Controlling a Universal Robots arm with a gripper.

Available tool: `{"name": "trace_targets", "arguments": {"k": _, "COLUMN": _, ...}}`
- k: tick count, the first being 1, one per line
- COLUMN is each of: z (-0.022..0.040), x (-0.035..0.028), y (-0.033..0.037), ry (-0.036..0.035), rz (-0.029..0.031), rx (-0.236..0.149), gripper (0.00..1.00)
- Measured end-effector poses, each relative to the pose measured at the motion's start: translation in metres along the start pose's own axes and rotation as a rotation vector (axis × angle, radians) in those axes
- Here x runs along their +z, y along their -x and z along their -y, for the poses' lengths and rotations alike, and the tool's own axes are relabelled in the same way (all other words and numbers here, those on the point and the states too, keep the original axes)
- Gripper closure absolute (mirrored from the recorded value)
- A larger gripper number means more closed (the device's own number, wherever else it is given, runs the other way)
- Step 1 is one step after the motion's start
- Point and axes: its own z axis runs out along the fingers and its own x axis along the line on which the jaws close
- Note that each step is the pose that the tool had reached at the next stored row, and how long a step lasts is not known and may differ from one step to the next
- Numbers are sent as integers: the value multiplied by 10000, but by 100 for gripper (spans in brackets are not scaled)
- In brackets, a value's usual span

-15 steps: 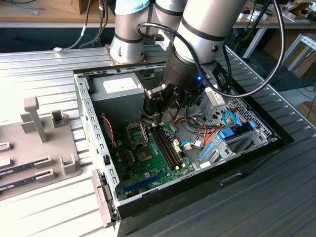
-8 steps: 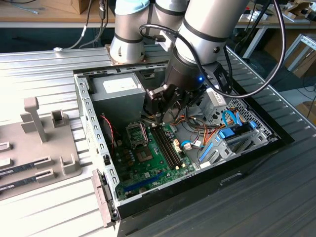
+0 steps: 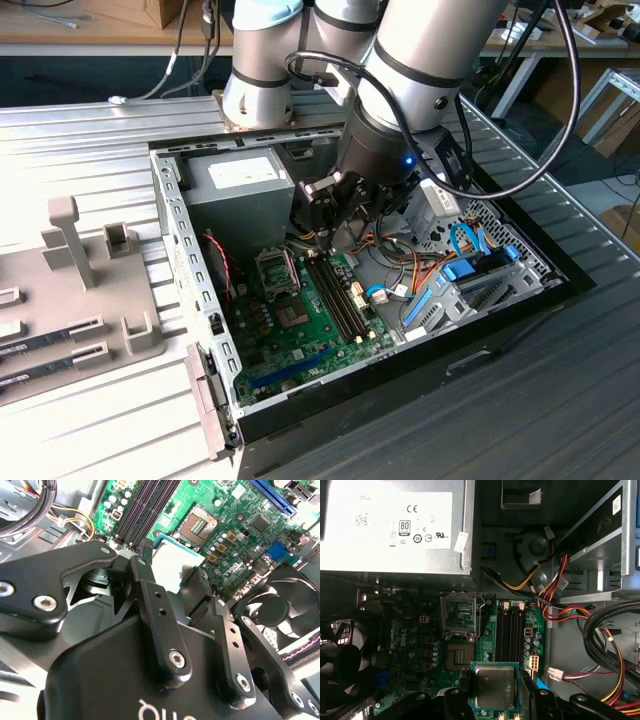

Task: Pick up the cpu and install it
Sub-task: 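Pick up the cpu and move it towards the insertion slot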

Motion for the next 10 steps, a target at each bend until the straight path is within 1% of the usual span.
{"name": "trace_targets", "arguments": {"k": 4, "z": 1, "x": 10, "y": 22, "ry": 0, "rz": 0, "rx": 0, "gripper": 53}}
{"name": "trace_targets", "arguments": {"k": 10, "z": 3, "x": 34, "y": 27, "ry": -1, "rz": 0, "rx": 1, "gripper": 53}}
